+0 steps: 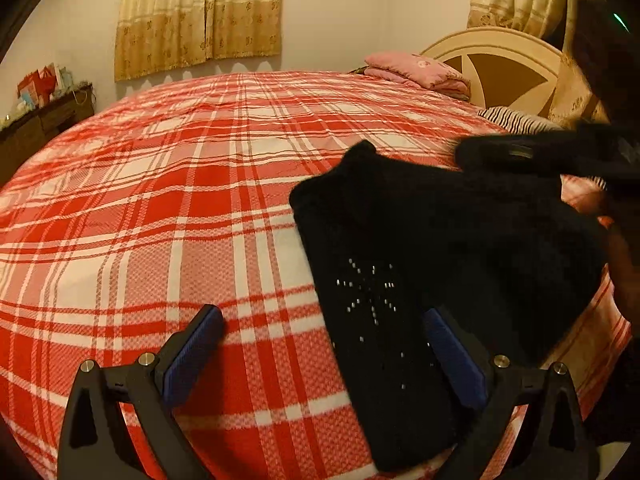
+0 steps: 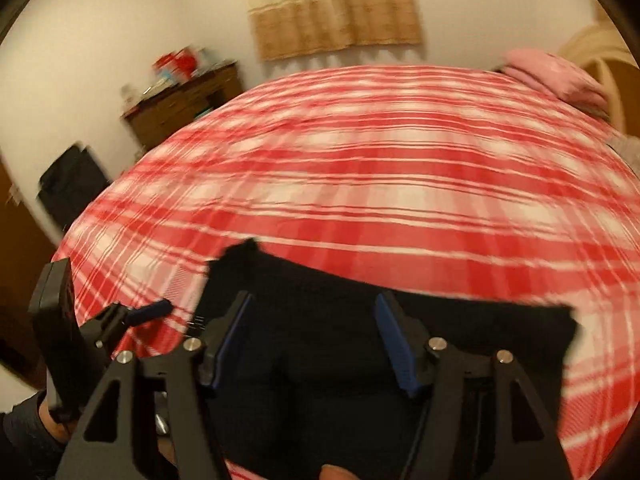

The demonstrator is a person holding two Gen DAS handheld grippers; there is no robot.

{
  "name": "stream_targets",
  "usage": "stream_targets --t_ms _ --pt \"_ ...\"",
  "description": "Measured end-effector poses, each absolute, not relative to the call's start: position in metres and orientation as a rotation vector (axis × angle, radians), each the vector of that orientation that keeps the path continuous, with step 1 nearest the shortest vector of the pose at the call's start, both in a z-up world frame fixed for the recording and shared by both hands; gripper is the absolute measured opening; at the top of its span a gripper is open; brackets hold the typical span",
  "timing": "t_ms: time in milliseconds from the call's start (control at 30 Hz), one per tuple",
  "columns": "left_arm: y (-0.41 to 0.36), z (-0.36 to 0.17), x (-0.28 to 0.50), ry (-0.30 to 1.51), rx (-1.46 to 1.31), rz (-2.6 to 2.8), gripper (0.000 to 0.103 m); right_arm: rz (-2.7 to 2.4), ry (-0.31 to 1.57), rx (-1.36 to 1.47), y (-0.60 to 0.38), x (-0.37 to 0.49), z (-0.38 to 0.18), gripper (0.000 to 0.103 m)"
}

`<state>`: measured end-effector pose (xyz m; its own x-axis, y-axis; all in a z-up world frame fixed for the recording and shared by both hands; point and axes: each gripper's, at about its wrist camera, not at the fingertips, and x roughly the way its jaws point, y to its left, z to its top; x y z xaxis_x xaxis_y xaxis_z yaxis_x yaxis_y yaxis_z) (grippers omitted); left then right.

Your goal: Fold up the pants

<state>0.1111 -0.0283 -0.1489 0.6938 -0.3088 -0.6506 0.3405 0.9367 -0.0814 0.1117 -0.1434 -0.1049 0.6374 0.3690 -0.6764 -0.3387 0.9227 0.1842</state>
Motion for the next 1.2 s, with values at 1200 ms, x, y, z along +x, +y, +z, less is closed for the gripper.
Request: stream_targets --t_ms 1200 --pt "-0.026 -0.132 0.123 0.708 0.023 -0.360 0.102 0.102 0.812 -0.117 -0.228 0.018 -0.127 0.066"
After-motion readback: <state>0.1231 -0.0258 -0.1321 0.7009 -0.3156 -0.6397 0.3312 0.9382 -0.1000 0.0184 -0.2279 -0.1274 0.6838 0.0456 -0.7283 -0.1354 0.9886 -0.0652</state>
